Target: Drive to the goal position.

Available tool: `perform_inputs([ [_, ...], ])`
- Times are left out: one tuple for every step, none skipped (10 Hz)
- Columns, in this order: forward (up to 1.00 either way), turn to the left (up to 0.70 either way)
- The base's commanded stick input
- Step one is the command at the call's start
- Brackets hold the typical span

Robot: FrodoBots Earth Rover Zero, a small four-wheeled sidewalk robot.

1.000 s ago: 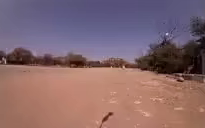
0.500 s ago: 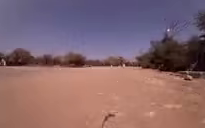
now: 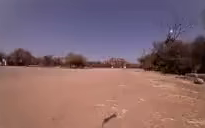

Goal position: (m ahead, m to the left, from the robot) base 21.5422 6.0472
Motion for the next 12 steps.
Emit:
perform_inputs([
  [1.0,0.02],
  [1.0,0.02],
  [1.0,0.02],
  [1.0,0.02],
  [1.0,0.02],
  [1.0,0.02],
  [1.0,0.02],
  [1.0,0.02],
  [1.0,0.02],
  [1.0,0.02],
  [1.0,0.02],
  [1.0,0.02],
])
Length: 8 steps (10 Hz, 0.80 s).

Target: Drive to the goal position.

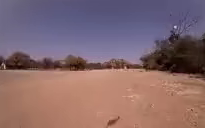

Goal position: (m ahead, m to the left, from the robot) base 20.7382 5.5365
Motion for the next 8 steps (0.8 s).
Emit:
perform_inputs([
  [1.0,0.02],
  [1.0,0.02],
  [1.0,0.02],
  [1.0,0.02],
  [1.0,0.02],
  [1.0,0.02],
  [1.0,0.02],
  [1.0,0.02],
])
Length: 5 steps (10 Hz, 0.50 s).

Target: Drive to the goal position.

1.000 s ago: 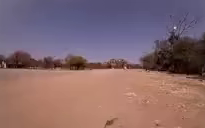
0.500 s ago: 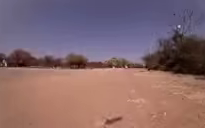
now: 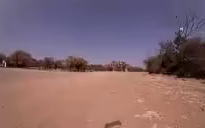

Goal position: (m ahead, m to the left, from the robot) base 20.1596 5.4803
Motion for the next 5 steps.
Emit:
perform_inputs([
  [1.0,0.02],
  [1.0,0.02],
  [1.0,0.02],
  [1.0,0.02],
  [1.0,0.02],
])
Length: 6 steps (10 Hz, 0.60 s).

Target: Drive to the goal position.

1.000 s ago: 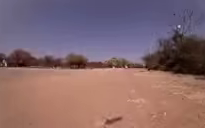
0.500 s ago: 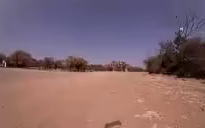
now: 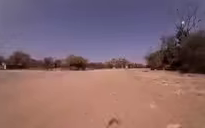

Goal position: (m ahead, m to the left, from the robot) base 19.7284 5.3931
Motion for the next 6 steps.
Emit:
perform_inputs([
  [1.0,0.02],
  [1.0,0.02],
  [1.0,0.02],
  [1.0,0.02],
  [1.0,0.02],
  [1.0,0.02],
])
